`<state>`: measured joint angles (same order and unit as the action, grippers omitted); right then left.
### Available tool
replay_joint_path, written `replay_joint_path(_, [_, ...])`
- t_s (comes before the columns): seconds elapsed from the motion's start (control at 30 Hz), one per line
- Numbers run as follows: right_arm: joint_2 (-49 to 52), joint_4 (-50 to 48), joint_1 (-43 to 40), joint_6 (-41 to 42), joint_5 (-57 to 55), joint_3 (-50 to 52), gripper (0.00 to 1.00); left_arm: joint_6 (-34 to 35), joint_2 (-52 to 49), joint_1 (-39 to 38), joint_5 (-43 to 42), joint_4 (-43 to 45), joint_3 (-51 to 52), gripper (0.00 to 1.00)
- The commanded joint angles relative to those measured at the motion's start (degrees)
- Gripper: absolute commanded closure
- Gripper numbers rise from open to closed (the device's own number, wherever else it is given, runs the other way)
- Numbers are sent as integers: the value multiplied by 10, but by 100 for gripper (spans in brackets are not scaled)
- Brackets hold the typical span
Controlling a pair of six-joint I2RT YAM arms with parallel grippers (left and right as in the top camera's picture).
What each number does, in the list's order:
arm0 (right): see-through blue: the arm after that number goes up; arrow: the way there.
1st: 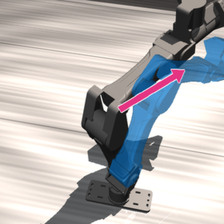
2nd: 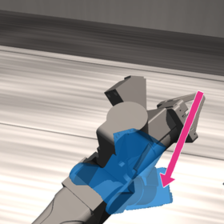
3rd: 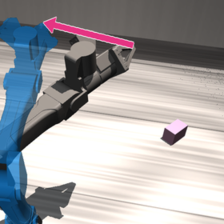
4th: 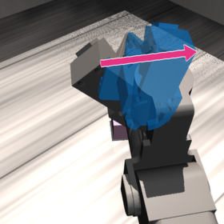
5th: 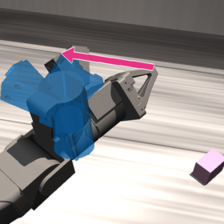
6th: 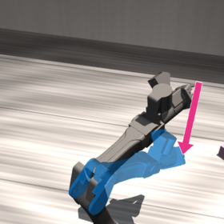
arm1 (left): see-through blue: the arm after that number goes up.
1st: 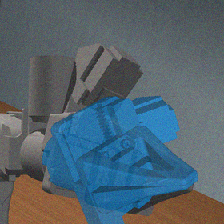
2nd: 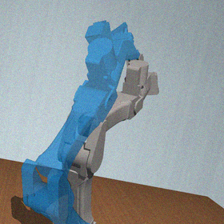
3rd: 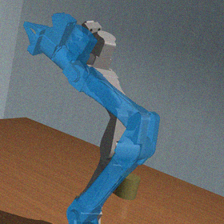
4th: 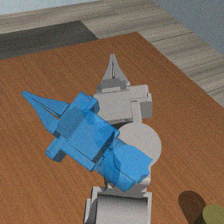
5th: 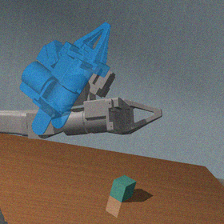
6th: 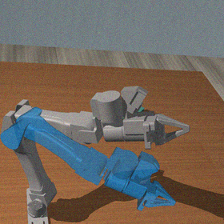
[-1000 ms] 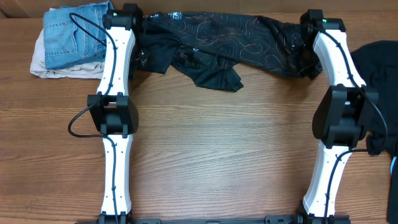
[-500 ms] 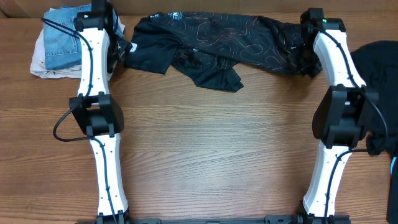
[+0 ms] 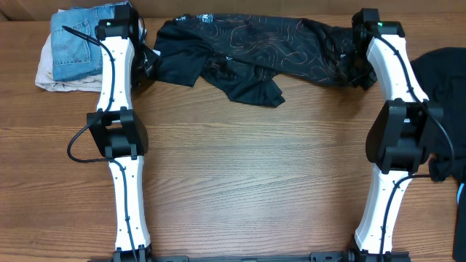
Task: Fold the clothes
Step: 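Pull the shirt corners outward with both grippers to smooth it, then drag the held shirt toward the table front with both grippers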
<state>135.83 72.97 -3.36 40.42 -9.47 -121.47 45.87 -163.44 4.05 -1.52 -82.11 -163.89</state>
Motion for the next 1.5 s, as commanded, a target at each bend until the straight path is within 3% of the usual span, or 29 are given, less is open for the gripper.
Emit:
replay_joint_path(0.0, [-23,-4,-2,-3,-12,-2,96,-11,-41,-4,-11,10,2,43])
replay_joint_path(0.1, [-23,-4,-2,-4,-12,-2,96,-12,-41,-7,-7,17,2,45])
replay_joint_path(0.27, [-23,-5,-2,-5,-12,-2,96,-12,-41,-10,12,20,2,63])
replay_joint_path(0.4, [-23,-5,-2,-14,-12,-2,96,-11,-41,-14,15,21,2,96])
replay_joint_path(0.63, [-35,9,-4,-12,-12,-2,96,-21,-21,-15,28,-28,-3,96])
replay_joint_path(1.0, [-153,57,-12,-10,-12,-2,96,-30,143,-32,47,-129,-3,96])
replay_joint_path(1.13, [-186,98,-12,-14,-15,-2,96,-104,193,-35,1,-147,-3,96])
replay_joint_path(1.47, [-256,166,-13,-35,-45,-2,96,-145,296,-64,-30,-147,4,96])
